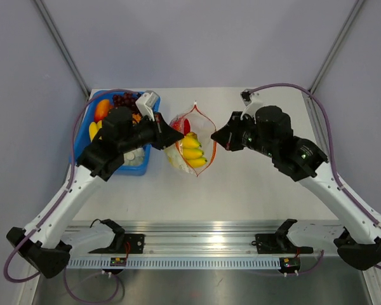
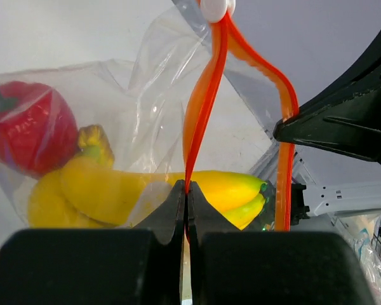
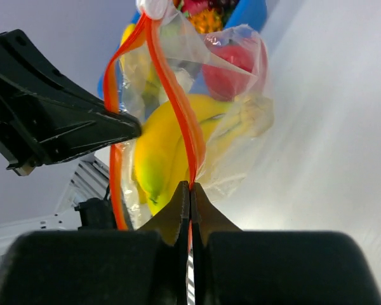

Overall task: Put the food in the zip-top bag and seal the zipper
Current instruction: Adjust the zipper food storage bag at the center of the board, then pick up the fake fruit from the bin.

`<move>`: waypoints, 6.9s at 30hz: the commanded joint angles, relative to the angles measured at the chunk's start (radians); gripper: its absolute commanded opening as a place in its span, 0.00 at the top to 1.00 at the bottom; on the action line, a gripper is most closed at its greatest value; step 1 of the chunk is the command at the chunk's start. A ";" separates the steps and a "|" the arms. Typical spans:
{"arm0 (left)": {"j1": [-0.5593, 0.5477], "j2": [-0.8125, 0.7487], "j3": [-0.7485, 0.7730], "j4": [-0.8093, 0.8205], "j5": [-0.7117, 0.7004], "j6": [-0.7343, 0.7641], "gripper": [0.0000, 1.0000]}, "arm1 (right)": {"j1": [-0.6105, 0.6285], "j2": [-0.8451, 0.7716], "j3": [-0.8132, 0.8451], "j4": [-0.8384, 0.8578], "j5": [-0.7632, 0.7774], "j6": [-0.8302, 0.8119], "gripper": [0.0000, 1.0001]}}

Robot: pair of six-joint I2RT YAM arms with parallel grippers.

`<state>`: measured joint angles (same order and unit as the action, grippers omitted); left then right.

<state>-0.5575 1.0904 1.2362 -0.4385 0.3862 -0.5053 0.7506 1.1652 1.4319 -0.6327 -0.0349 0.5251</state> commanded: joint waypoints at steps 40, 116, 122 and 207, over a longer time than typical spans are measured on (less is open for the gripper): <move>-0.041 0.166 -0.153 -0.039 -0.023 0.027 1.00 | 0.003 0.010 -0.141 0.004 0.040 0.013 1.00; 0.418 0.229 -0.007 -0.267 -0.604 -0.002 0.34 | 0.009 0.057 -0.165 0.074 -0.040 0.039 1.00; 0.433 0.371 0.054 -0.250 -0.702 -0.010 0.27 | 0.009 0.051 -0.168 0.070 -0.037 0.036 1.00; 0.639 1.082 0.591 0.110 -0.834 0.748 0.31 | 0.007 0.315 -0.047 -0.012 -0.099 -0.079 1.00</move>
<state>0.0742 2.1624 1.8072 -0.3847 -0.4061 0.2642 0.7536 1.4750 1.3384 -0.6361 -0.1429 0.4648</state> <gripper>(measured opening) 0.693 0.011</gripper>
